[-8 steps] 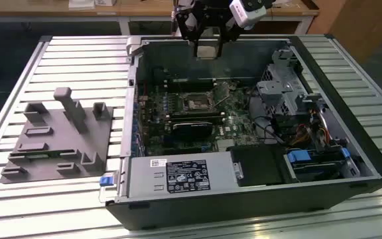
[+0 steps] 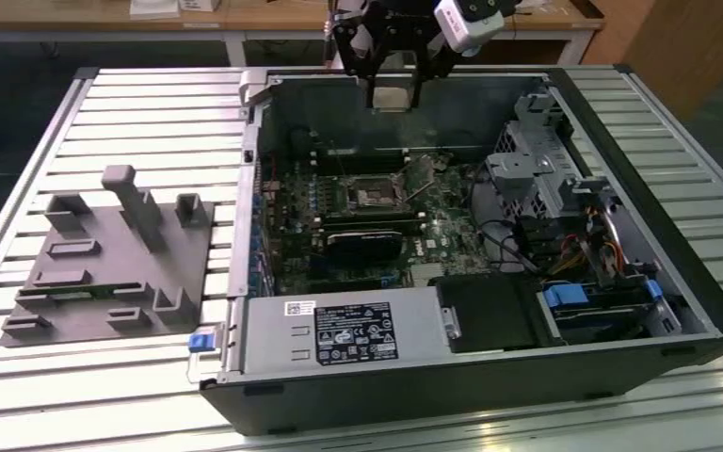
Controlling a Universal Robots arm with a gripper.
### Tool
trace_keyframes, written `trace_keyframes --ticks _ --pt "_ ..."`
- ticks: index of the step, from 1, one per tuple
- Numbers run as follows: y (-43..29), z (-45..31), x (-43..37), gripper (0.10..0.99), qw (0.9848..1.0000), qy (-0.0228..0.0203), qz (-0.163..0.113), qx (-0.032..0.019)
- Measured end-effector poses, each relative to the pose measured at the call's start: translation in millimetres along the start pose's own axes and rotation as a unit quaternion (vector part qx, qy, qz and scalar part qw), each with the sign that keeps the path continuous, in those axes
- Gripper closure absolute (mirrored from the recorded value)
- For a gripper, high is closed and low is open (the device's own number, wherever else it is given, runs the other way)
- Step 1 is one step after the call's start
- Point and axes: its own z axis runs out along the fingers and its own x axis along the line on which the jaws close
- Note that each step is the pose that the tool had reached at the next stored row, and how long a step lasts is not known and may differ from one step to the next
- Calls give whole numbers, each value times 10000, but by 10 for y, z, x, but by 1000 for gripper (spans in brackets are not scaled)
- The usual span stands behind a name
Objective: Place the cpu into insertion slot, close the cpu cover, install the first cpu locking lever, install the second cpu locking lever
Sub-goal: 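Place the cpu into insertion slot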
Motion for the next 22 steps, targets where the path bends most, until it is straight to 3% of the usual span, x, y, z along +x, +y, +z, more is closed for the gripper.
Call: trace_keyframes --ticks 9,22 --pt "-4 43 -1 545 10000 0 0 -1" --pt "-14 161 -3 545 10000 0 0 -1"
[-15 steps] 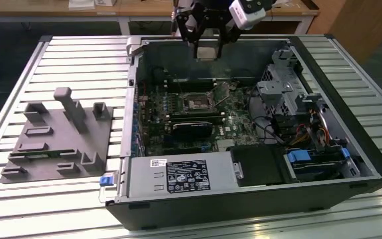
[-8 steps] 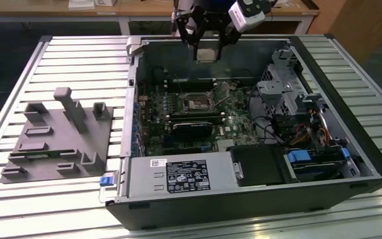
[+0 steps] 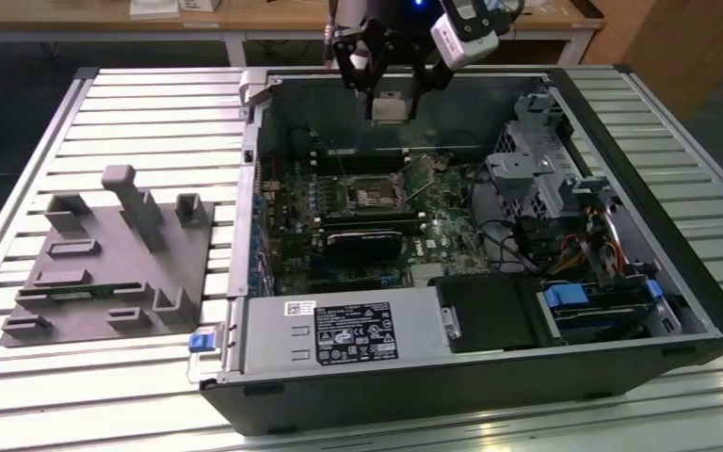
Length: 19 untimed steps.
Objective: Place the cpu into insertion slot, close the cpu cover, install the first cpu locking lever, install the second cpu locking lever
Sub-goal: 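Place the cpu into insertion slot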
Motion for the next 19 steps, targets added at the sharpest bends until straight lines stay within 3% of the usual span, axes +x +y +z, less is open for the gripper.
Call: trace_keyframes --ticks 19 --pt "-15 171 -3 545 10000 0 0 1"
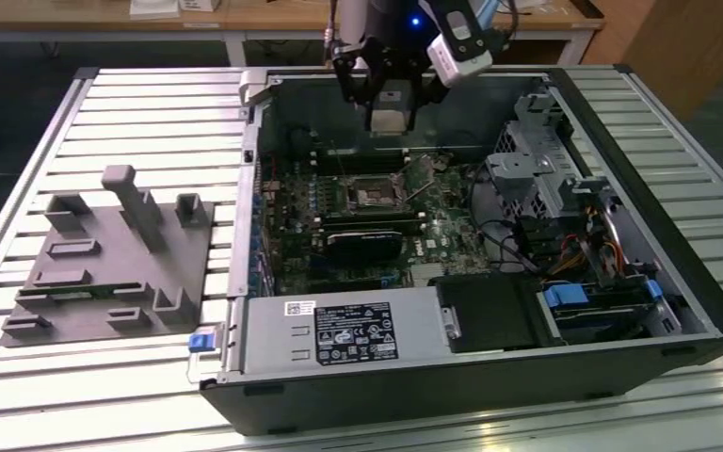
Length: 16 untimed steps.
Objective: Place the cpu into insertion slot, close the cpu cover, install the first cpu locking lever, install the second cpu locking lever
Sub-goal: 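Place the cpu into insertion slot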
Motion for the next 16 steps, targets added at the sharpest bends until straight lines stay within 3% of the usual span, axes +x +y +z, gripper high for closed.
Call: trace_keyframes --ticks 16 --pt "-10 117 -2 545 10000 0 0 0"
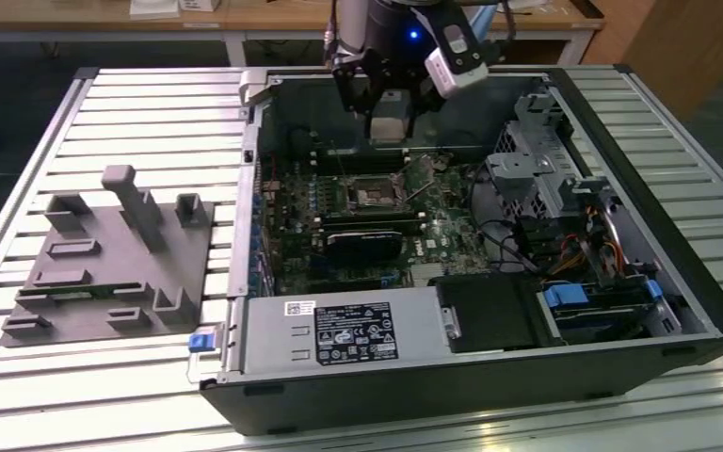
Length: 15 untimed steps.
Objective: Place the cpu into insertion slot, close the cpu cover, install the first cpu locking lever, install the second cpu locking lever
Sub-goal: 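Place the cpu into insertion slot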
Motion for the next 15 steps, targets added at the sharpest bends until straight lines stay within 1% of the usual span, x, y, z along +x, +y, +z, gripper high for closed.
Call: trace_keyframes --ticks 8,15 --pt "-5 60 -1 545 10000 0 0 1" --pt "-13 144 -3 545 10000 0 0 1"
